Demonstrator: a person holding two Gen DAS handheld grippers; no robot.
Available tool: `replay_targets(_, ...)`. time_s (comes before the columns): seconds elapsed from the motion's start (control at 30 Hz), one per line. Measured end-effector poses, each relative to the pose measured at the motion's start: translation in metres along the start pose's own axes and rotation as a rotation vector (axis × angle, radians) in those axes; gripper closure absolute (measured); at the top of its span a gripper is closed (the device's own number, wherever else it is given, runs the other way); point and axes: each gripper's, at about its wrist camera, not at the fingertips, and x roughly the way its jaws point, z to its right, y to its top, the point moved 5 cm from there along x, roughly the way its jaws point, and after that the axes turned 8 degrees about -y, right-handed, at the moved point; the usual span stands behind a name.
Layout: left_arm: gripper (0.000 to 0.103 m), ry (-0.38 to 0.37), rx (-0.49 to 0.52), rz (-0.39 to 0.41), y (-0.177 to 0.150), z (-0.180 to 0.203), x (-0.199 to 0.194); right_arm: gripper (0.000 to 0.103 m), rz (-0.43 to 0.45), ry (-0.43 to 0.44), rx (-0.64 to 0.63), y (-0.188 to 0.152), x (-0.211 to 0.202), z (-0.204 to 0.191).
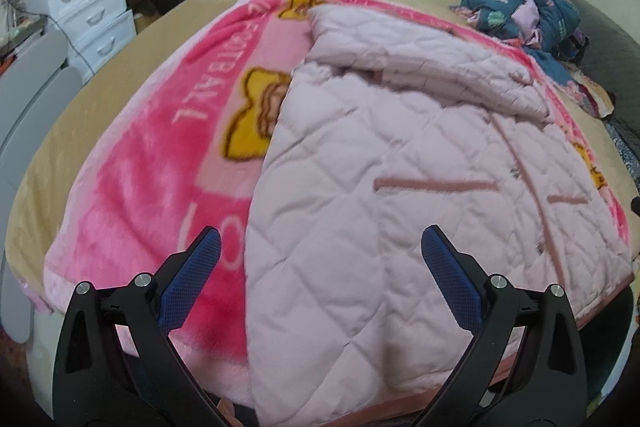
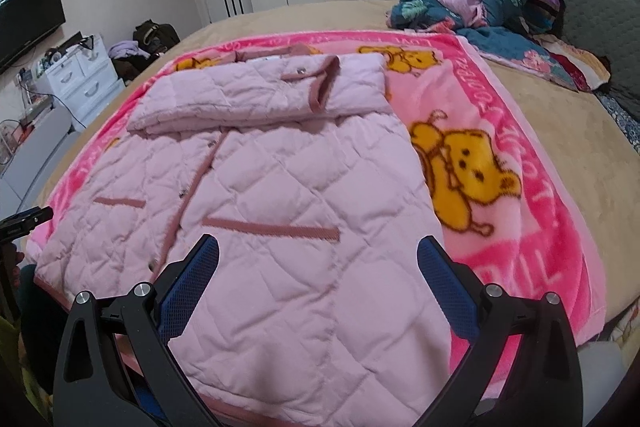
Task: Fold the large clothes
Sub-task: 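Move both grippers toward the ribbed hem of the jacket, then grasp the ribbed hem with the right gripper while the left gripper grasps it too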
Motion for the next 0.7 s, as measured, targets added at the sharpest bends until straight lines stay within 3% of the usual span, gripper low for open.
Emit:
replay_targets(0.37,0.009,0.017,-0.033,-0.063,-0.033,-0.022,0.004,0.004,-0.093,-0.041,0.037,-0.034,0.010,0.030)
replay_targets(0.7,0.009,-0.008,-0.017,-0.108,-0.051,-0.017,0.006,0.004,-0.185,-0.050,0.095,-0.072,0.013,0.055)
